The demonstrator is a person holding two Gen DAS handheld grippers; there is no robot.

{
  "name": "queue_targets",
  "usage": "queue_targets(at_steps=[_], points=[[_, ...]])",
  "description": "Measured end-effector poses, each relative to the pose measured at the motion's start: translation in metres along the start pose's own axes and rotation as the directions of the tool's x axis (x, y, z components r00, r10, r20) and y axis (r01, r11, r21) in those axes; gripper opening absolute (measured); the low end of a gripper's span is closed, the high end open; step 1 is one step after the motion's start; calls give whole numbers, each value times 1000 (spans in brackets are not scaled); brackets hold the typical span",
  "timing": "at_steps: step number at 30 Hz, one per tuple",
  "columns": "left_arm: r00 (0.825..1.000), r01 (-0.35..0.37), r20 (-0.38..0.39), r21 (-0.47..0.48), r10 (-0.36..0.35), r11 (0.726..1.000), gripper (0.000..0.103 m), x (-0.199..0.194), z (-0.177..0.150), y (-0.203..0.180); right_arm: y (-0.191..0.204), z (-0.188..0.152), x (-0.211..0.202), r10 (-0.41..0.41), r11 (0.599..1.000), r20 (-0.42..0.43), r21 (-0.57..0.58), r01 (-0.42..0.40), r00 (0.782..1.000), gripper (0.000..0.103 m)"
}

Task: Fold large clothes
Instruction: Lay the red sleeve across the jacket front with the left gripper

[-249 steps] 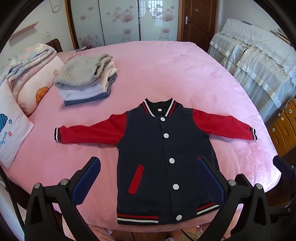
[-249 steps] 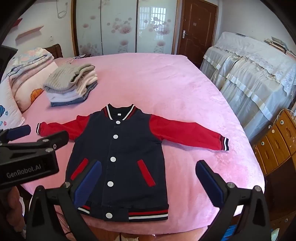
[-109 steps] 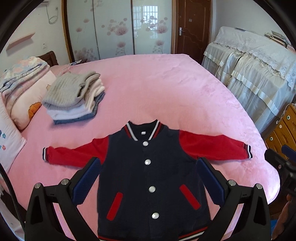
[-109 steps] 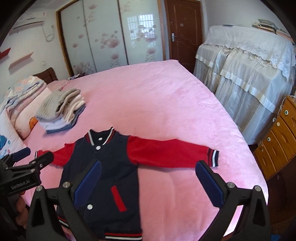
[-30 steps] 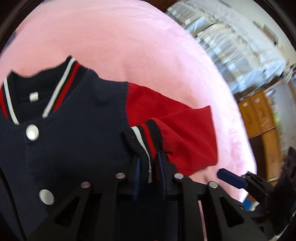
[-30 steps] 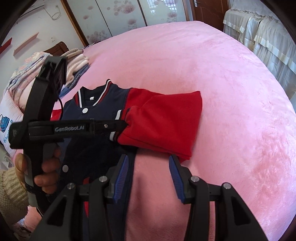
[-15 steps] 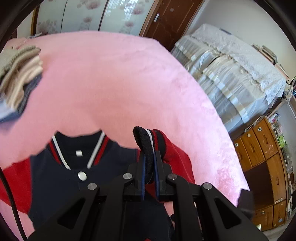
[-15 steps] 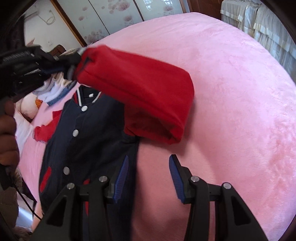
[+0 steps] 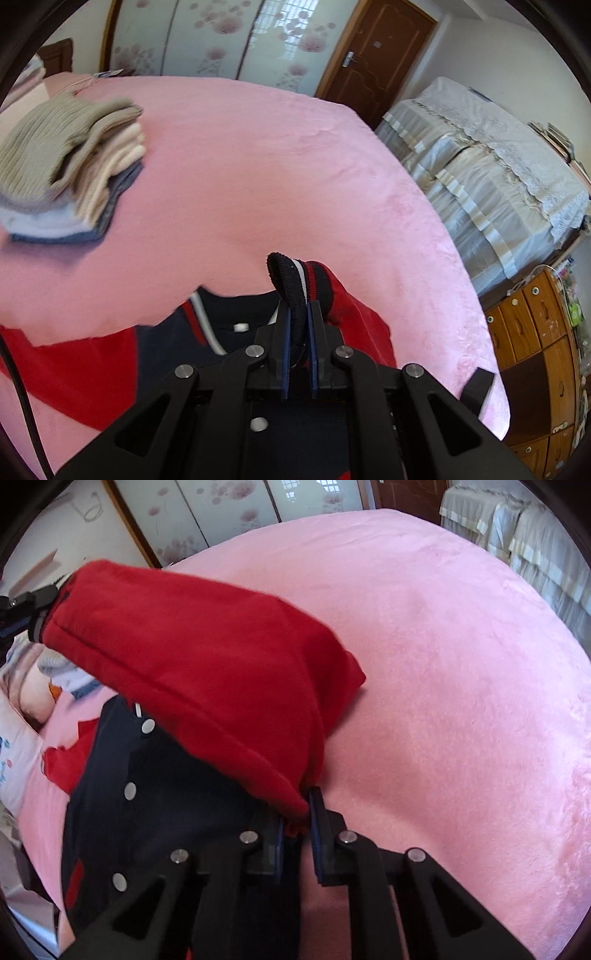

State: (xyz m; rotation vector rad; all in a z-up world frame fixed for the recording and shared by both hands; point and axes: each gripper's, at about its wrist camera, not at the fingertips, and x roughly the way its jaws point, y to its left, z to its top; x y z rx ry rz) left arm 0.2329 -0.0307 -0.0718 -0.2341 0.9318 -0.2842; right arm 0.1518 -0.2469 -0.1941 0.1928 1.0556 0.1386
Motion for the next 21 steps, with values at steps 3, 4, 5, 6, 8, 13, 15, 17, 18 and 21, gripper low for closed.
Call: queue_targets(at_steps=[3, 4, 5, 6, 8, 13, 15, 17, 18, 21], points=[[998, -44, -38, -27, 43, 999, 6, 6, -18, 40, 4, -4, -2, -25, 999, 9, -32, 25, 1000, 11], [996, -61, -63, -35, 59, 998, 6, 12, -27, 56, 7, -6, -1, -39, 998, 8, -53, 40, 999, 11], [994, -76, -81, -40, 73, 996, 6, 18, -33, 65, 9, -6, -1, -48, 997, 7, -66, 49, 999, 11], [991, -86, -109, -45, 81, 995, 6, 27, -42, 77, 12, -8, 0, -60, 995, 6, -80, 60, 998, 11], [982, -117, -155, -53, 108, 992, 6, 42, -59, 95, 16, -10, 2, -84, 991, 7, -106, 84, 996, 11], [967, -107, -242, -107, 79, 988, 9, 73, -90, 130, 29, -15, 7, -138, 977, 13, -162, 138, 990, 12], [969, -84, -240, -117, 54, 990, 13, 76, -93, 135, 29, -15, 8, -146, 973, 16, -177, 146, 989, 13], [969, -74, -242, -113, 45, 991, 19, 75, -92, 139, 32, -16, 7, -142, 973, 9, -182, 141, 990, 19], [969, -59, -246, -106, 31, 993, 26, 74, -90, 139, 31, -15, 5, -136, 974, 7, -181, 135, 991, 21], [969, -45, -247, -85, 22, 995, 44, 69, -87, 141, 25, -15, -7, -93, 980, -8, -177, 90, 996, 39]])
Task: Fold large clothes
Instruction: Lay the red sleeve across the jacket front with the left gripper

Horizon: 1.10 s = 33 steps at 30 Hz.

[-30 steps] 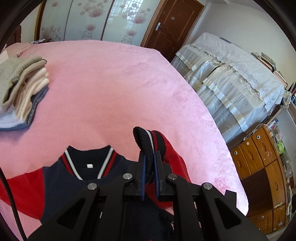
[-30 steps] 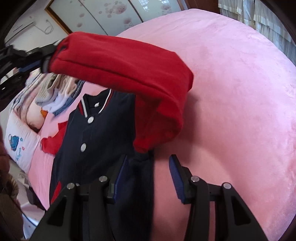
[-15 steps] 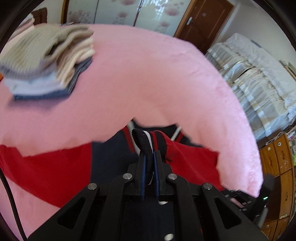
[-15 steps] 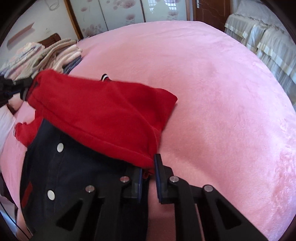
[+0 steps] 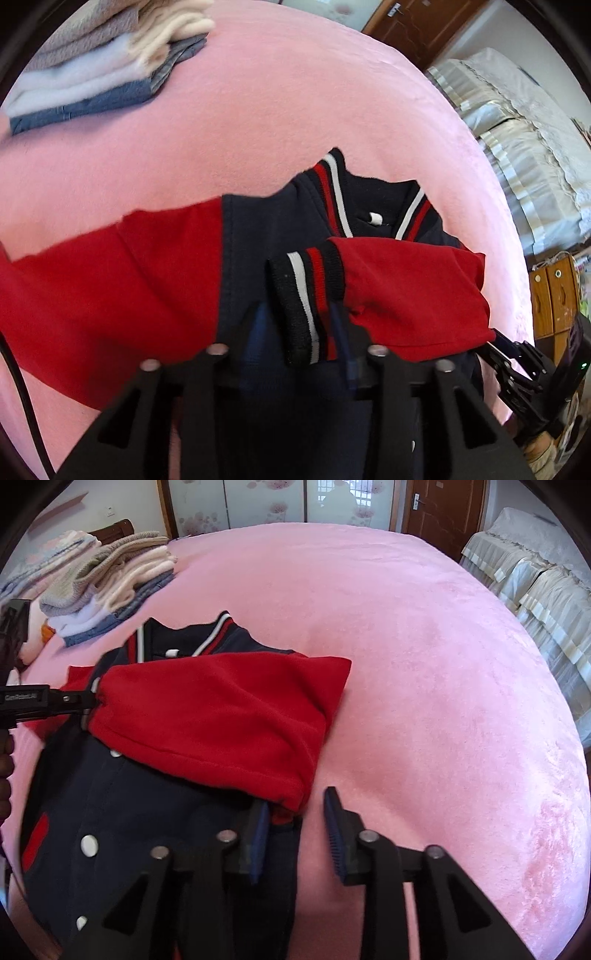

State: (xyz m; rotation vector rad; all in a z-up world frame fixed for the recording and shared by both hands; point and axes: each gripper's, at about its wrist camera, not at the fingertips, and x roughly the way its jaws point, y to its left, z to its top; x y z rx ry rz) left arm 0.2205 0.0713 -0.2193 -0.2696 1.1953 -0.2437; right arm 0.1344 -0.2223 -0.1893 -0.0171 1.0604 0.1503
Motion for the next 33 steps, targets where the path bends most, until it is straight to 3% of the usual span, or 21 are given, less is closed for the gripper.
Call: queue_targets(at_steps=[1, 5, 9, 14, 15, 19, 21, 22, 24, 27, 31, 33], points=[[1000, -7, 3, 7, 7, 1000, 45, -2, 1, 1, 1, 2, -3, 38, 999, -7, 3, -38, 999, 45], [1000, 21, 2, 9, -21, 1000, 45, -1, 15, 6, -8, 7, -28, 132, 991, 18, -1, -132, 991, 46], [999, 31, -26, 13, -30, 999, 45, 13, 25, 5, -26, 31, -31, 141, 988, 50, 54, -143, 989, 50], [999, 29, -30, 37, -28, 999, 25, 23, 35, -4, -50, 66, 12, 136, 981, 26, 139, -138, 990, 50], [999, 24, -24, 46, -23, 999, 17, 22, 36, -6, -53, 72, 24, 141, 977, 10, 157, -141, 990, 50], [1000, -1, -11, 70, 2, 998, 8, 18, 39, -12, -54, 86, 58, 187, 966, -36, 190, -177, 982, 48], [1000, -31, 10, 76, 30, 997, 7, 16, 39, -13, -46, 90, 65, 178, 974, -42, 149, -170, 983, 10], [999, -48, 19, 79, 47, 996, 6, 15, 39, -12, -42, 93, 63, 156, 980, -30, 126, -151, 987, 8], [995, -99, 2, 70, 99, 993, 6, 25, 37, -7, -38, 95, 64, 94, 991, 14, 91, -94, 996, 8], [996, -83, -8, 45, 83, 996, 7, 26, 35, -2, -33, 91, 83, 60, 996, -52, 71, -57, 997, 10], [993, -121, 9, 62, 120, 991, 9, 11, 33, -8, -45, 87, 60, 101, 986, -27, 133, -96, 995, 29], [991, -133, 24, 77, 131, 988, 10, -1, 33, -16, -52, 77, 38, 101, 985, 8, 143, -101, 995, 32]])
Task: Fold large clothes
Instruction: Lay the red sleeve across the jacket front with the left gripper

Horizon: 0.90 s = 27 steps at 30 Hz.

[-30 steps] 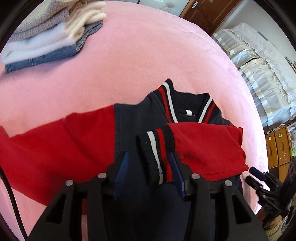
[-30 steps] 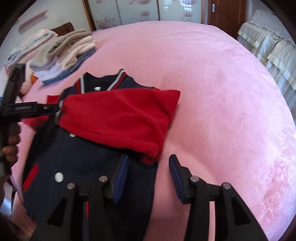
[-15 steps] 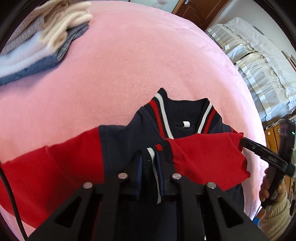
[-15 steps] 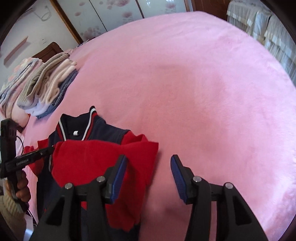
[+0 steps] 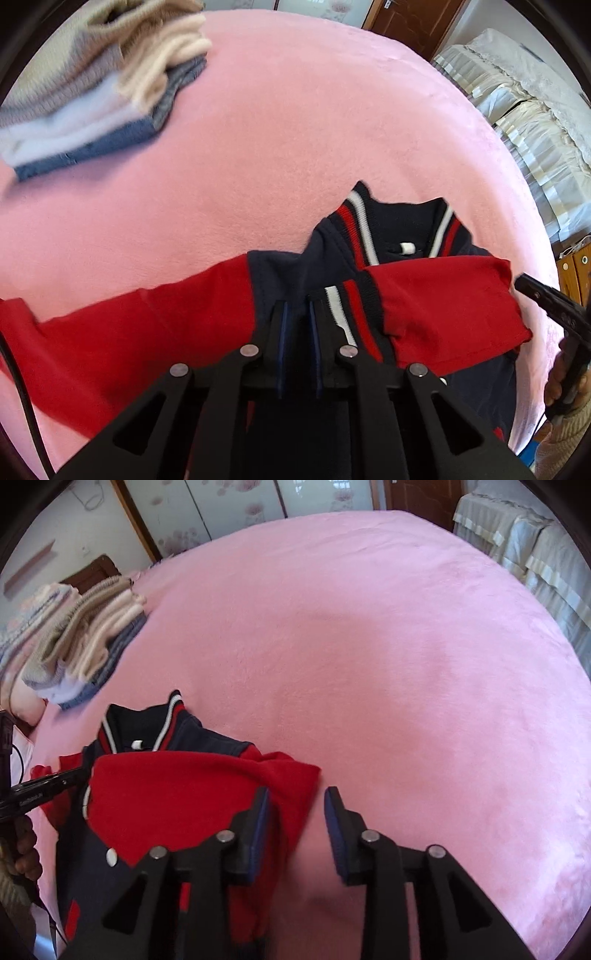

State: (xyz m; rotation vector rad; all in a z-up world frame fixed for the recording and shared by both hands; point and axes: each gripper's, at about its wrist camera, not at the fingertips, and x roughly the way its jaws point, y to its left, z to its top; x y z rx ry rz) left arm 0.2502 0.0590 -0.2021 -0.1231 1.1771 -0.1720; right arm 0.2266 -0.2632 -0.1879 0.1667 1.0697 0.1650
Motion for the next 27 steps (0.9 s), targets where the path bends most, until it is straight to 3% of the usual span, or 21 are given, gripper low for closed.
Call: queue_targets(at_steps=[3, 7, 12, 14, 18, 22, 27], points=[[1000, 8, 8, 44, -9, 999, 10, -12, 2, -18, 4, -20, -24, -4, 999, 20, -45, 5, 1000, 33], [997, 74, 0, 121, -75, 990, 10, -18, 8, -71, 21, -49, -42, 11, 994, 26, -110, -8, 1000, 33], [991, 133, -35, 155, -129, 979, 11, -12, 1, -109, 39, -57, -50, 23, 989, 76, -148, -12, 997, 33], [992, 124, -47, 156, -118, 980, 11, -10, -6, -109, 43, -59, -52, 50, 985, 73, -168, -37, 996, 33], [993, 102, -76, 96, -95, 990, 11, -6, -17, -85, 57, -61, -41, 1, 969, 72, -248, 16, 997, 33], [990, 99, -102, 40, -95, 994, 11, 5, -22, -61, 60, -63, -36, 18, 961, 74, -278, 3, 997, 32], [989, 100, -113, 48, -94, 994, 11, 7, -26, -59, 56, -65, -26, -16, 958, 43, -285, 27, 999, 25]])
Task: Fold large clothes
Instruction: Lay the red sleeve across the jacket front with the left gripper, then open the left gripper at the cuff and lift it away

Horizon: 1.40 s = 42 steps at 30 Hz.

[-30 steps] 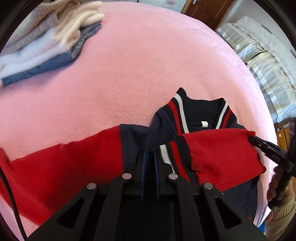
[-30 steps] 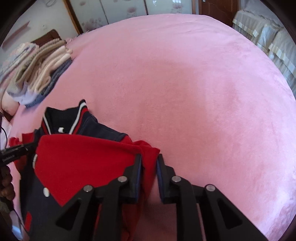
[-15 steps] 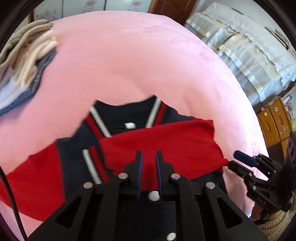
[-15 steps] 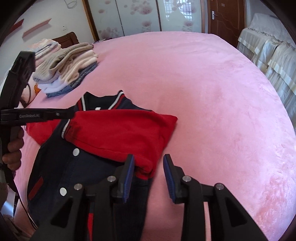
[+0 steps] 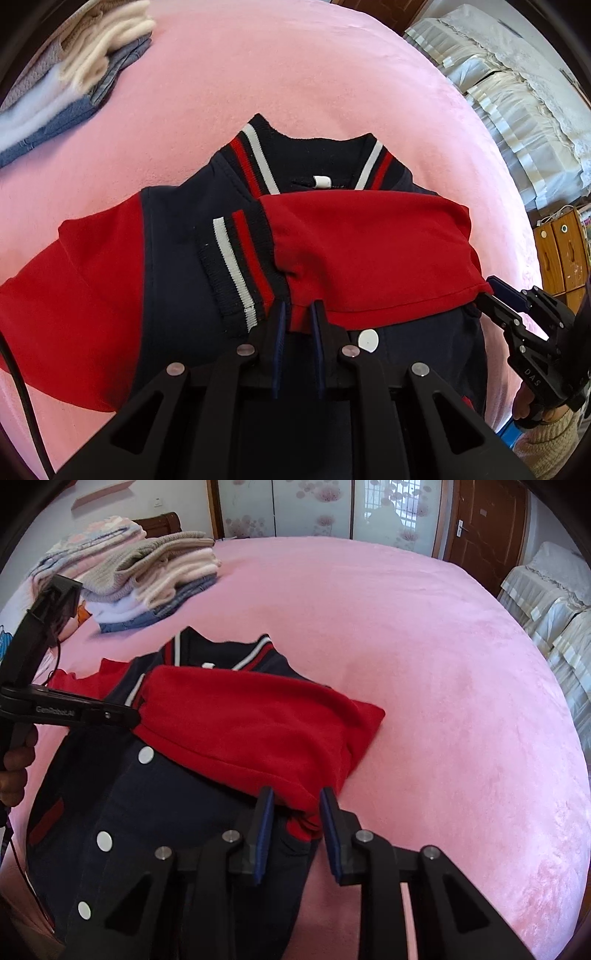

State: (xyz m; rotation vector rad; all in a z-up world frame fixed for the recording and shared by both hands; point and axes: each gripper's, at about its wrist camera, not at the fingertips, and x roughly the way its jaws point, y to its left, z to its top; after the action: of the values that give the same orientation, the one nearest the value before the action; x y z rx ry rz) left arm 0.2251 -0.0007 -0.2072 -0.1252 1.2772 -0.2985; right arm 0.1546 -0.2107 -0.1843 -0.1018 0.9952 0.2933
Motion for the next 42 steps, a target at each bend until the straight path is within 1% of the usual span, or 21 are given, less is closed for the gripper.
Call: queue_targets(at_steps=[2, 4, 9, 12, 14, 15, 19, 21, 23, 25, 27, 29, 31, 34, 36, 38, 40, 42], points=[[1000, 4, 1, 5, -4, 1000, 11, 0, 1, 1, -2, -1, -4, 7, 1000, 11, -1, -7, 1000, 26], [1000, 11, -6, 0, -11, 1000, 11, 3, 3, 4, -1, -1, -8, 2, 1000, 21, -27, -2, 1000, 26], [1000, 21, -12, -3, -21, 1000, 11, 3, 2, 8, 3, 3, -4, -17, 997, 6, -73, 17, 1000, 25], [1000, 17, -18, 5, -16, 1000, 11, 5, 2, 8, 5, 4, -1, -15, 996, 1, -92, 15, 1000, 25], [1000, 10, -28, 9, -10, 1000, 11, 7, 1, 8, 10, 3, 1, -22, 993, -5, -117, 22, 1000, 6], [999, 6, -35, 8, -6, 1000, 11, 9, 1, 7, 12, 1, 1, -21, 992, -13, -129, 19, 1000, 6], [998, 11, -63, 3, -11, 1000, 11, 13, 0, 14, 23, -17, 0, -64, 976, -16, -210, 59, 998, 6], [998, 8, -69, 13, -7, 1000, 12, 13, -2, 15, 27, -29, 8, -104, 964, -46, -252, 89, 994, 6], [997, 1, -80, 24, 1, 1000, 13, 12, -4, 14, 26, -36, 16, -119, 960, -84, -263, 93, 989, 6], [995, -16, -93, 41, 20, 999, 13, 11, -6, 14, 20, -38, 13, -90, 971, -102, -229, 65, 991, 6], [995, -25, -96, 69, 32, 997, 13, 4, -7, 11, 9, -33, 4, -32, 987, -105, -163, 14, 994, 7], [997, -7, -72, 91, 14, 996, 13, -9, -7, 7, -2, -24, -6, 18, 996, -81, -89, -25, 997, 7], [999, 10, -40, 101, -6, 995, 13, -21, -3, 2, -8, -14, -15, 71, 997, -55, -35, -73, 996, 7], [999, 36, 13, 89, -37, 995, 13, -30, 8, -6, -8, 5, -19, 110, 994, -7, 22, -110, 994, 7], [998, 50, 25, 63, -52, 997, 13, -26, 17, -11, -3, 19, -14, 133, 989, 21, 66, -134, 991, 7], [997, 74, 26, 41, -75, 996, 13, -14, 23, -14, 4, 29, -3, 158, 983, 27, 88, -160, 987, 7], [998, 61, 22, 30, -62, 998, 13, -1, 24, -15, 13, 35, 15, 182, 979, 8, 88, -182, 983, 7], [1000, 29, -7, 27, -29, 999, 13, 13, 19, -14, 19, 35, 29, 176, 982, -29, 80, -173, 984, 7]])
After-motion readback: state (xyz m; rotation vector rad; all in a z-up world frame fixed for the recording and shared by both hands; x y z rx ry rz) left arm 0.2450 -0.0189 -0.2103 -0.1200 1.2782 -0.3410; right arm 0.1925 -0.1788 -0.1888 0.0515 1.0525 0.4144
